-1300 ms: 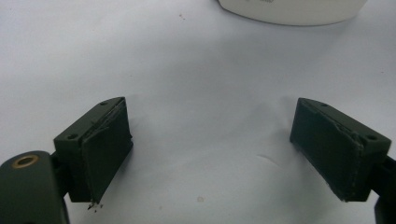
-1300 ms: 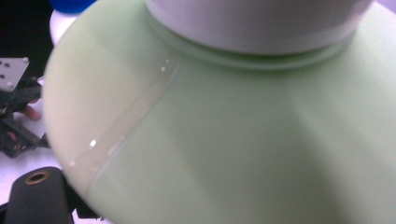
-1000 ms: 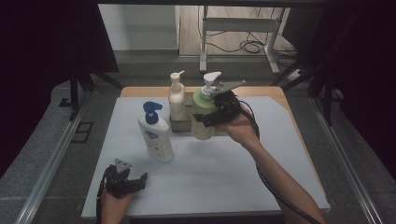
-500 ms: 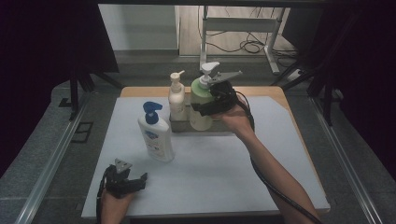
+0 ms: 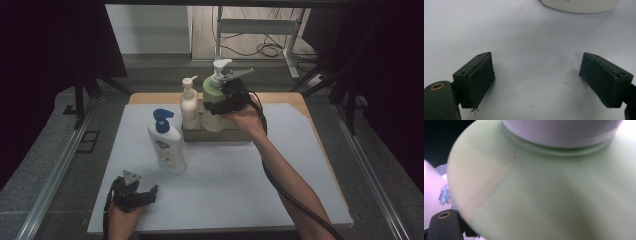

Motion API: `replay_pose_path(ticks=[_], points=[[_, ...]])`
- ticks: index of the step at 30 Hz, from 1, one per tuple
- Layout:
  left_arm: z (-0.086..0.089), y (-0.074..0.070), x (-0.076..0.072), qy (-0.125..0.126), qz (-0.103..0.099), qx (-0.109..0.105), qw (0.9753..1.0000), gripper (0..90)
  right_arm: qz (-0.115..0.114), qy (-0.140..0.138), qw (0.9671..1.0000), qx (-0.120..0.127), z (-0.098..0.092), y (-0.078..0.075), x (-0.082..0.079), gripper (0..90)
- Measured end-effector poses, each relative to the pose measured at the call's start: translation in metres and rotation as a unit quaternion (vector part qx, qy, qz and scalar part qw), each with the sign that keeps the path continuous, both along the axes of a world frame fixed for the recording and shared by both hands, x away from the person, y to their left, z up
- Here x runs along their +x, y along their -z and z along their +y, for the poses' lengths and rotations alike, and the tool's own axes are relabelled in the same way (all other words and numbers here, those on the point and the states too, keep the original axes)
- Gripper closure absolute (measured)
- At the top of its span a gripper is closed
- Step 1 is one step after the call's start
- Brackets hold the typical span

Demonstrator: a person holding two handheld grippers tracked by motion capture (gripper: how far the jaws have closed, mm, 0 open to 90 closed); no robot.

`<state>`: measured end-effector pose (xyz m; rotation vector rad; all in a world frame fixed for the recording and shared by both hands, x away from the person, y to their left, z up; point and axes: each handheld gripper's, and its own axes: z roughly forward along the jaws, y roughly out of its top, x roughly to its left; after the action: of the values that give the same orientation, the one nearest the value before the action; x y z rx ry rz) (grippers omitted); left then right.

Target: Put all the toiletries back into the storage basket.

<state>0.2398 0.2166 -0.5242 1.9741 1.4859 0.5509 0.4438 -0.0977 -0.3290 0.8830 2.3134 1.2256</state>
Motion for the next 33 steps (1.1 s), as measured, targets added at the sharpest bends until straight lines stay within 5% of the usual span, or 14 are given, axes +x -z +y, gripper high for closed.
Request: replay_pose_path(ticks=[18, 33], points=[[0.000, 0.000, 0.000, -0.001, 0.002, -0.001, 1.0000, 12.0, -0.013, 0.017, 0.9997, -0.010, 0.010, 0.012, 0.023, 12.5], [0.000, 0.000, 0.000, -0.001, 0.002, -0.001, 1.0000, 11.9, 0.007, 0.015, 0.9995, -0.026, 0.016, 0.040, 0.035, 12.5]])
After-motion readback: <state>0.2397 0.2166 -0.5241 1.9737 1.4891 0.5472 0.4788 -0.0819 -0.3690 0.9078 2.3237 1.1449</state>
